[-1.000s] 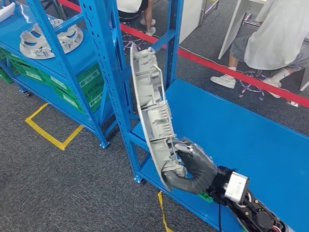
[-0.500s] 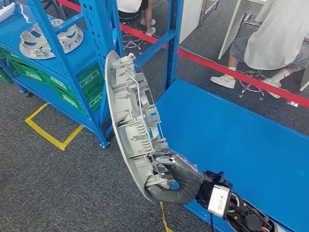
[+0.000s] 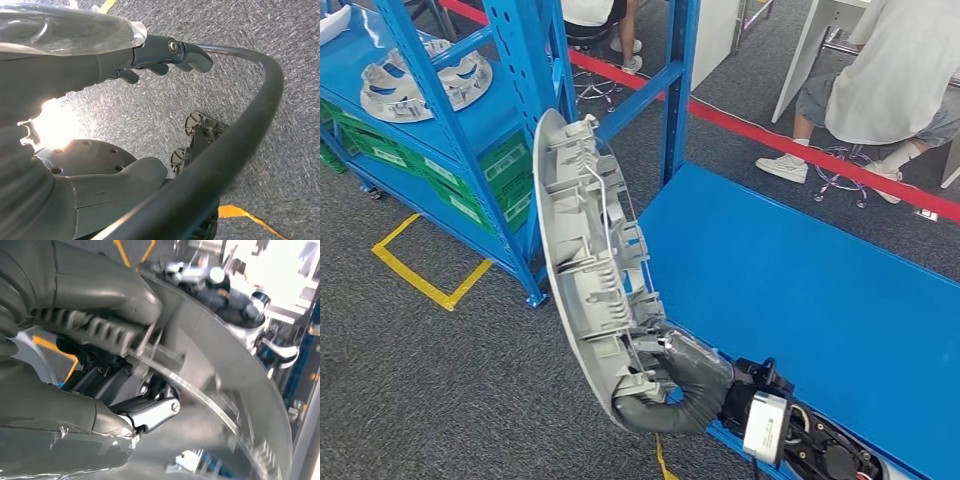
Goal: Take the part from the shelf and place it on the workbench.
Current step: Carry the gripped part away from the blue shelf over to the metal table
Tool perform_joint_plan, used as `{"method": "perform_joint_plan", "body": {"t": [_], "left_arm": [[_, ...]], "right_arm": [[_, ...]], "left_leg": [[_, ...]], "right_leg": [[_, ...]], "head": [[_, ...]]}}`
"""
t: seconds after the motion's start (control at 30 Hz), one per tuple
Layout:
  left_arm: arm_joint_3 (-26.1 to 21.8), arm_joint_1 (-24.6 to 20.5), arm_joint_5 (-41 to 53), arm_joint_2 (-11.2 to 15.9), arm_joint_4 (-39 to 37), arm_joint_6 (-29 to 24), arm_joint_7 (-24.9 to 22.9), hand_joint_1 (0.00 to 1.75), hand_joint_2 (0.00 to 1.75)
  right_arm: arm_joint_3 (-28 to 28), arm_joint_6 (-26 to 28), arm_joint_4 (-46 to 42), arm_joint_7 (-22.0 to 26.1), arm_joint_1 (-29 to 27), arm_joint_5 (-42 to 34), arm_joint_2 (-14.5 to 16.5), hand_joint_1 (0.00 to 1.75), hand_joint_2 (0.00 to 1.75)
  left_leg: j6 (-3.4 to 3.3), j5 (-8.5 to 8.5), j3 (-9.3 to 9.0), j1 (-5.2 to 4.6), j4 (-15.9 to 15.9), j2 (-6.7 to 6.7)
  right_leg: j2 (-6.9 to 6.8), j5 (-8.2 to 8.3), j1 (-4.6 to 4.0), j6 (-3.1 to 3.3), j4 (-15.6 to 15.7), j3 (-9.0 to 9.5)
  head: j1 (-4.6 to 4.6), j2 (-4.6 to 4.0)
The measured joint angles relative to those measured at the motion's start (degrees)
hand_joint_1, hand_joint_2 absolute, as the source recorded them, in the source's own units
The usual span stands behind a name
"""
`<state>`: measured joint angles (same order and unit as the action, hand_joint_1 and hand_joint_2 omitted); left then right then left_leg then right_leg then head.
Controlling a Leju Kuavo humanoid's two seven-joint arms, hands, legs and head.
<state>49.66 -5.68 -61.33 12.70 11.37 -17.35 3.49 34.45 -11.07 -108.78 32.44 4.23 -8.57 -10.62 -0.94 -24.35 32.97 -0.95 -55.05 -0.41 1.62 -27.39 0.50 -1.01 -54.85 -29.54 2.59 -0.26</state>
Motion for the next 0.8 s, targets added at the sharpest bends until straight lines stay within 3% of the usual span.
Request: {"method": "perform_joint_plan", "body": {"t": [0.2, 0.8], "left_arm": [[0.0, -0.01, 0.04, -0.01, 0.0, 0.0, 0.18, 0.0, 1.75], [0.0, -0.01, 0.15, 0.02, 0.0, 0.11, 0.16, 0.0, 1.75]], "right_arm": [[3.72, -3.25, 1.51, -0.38, 2.03, -1.57, 1.52, 1.75, 1.75], [10.71, -4.51, 6.09, -1.53, 6.62, -4.78, 3.49, 1.75, 1.75]], "left_leg": [[0.0, 0.0, 0.0, 0.0, 0.0, -0.01], [0.0, 0.0, -0.01, 0.01, 0.0, -0.01]], "right_leg": [[-0.01, -0.01, 0.0, 0.01, 0.0, 0.0], [-0.01, -0.01, -0.01, 0.02, -0.01, 0.01]], "head": [[-0.01, 0.0], [-0.01, 0.0]]}}
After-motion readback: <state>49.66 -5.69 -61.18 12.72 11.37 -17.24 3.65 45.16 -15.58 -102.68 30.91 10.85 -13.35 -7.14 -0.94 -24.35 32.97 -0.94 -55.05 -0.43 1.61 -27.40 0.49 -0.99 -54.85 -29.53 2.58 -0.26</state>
